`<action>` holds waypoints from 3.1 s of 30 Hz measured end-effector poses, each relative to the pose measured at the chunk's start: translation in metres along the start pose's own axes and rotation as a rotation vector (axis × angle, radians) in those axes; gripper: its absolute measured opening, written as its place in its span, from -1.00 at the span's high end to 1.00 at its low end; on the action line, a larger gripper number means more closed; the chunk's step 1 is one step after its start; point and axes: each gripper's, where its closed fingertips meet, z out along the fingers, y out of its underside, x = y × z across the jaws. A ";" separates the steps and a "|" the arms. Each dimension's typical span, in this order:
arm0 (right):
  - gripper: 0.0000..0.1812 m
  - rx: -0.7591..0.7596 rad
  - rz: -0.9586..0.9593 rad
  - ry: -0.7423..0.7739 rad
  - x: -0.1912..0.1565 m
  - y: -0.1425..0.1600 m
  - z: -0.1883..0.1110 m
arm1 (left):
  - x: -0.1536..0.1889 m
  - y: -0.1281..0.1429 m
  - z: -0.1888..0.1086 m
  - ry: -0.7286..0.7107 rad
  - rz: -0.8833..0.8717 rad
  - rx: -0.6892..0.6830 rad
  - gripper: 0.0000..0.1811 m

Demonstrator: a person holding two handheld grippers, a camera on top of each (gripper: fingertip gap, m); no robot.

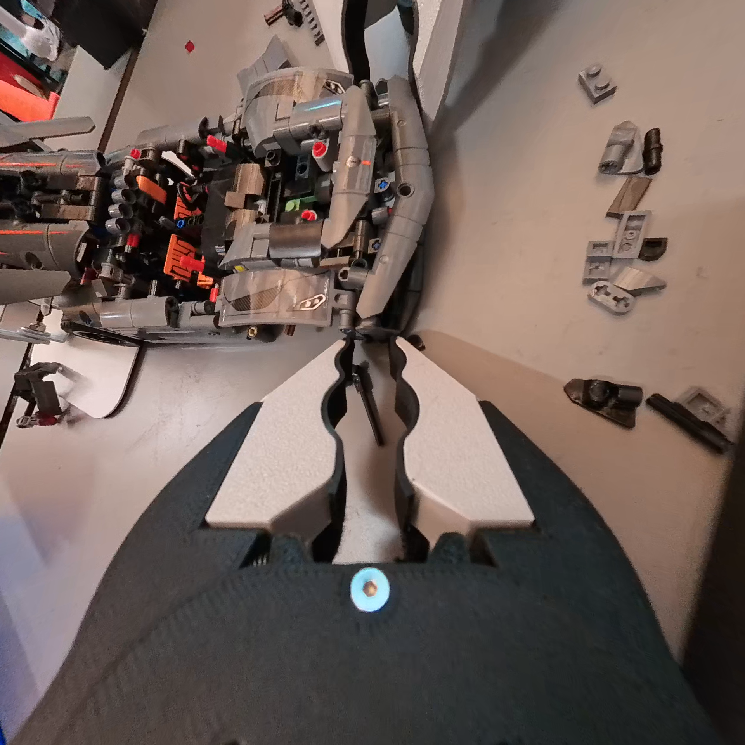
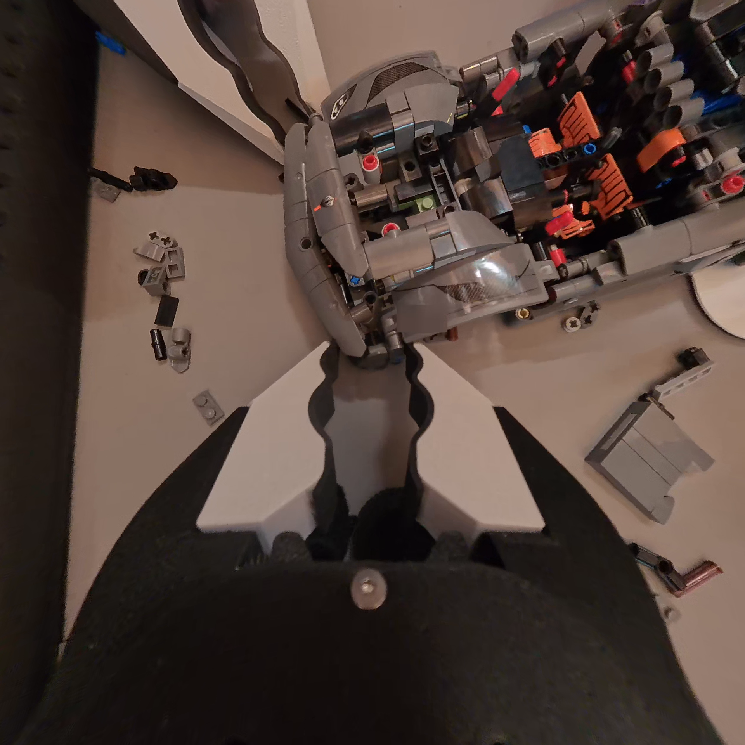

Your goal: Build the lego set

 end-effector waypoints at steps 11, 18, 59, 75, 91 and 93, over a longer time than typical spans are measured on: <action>0.48 0.024 0.028 0.015 0.004 -0.006 0.000 | -0.006 0.003 0.001 0.057 -0.123 0.011 0.72; 0.56 0.058 0.067 -0.023 0.004 -0.007 0.003 | -0.002 0.002 0.003 0.163 -0.200 0.042 0.80; 0.61 0.035 0.058 -0.136 -0.001 -0.004 0.015 | 0.002 -0.009 0.014 0.281 -0.265 0.047 0.68; 0.67 0.043 0.050 -0.151 -0.001 -0.005 0.014 | 0.003 -0.010 0.014 0.286 -0.269 0.047 0.68; 0.60 0.021 0.050 -0.107 0.004 -0.001 0.011 | 0.008 -0.011 0.012 0.301 -0.230 0.057 0.53; 0.63 0.019 0.048 -0.111 0.003 -0.001 0.012 | 0.007 -0.011 0.012 0.290 -0.230 0.056 0.56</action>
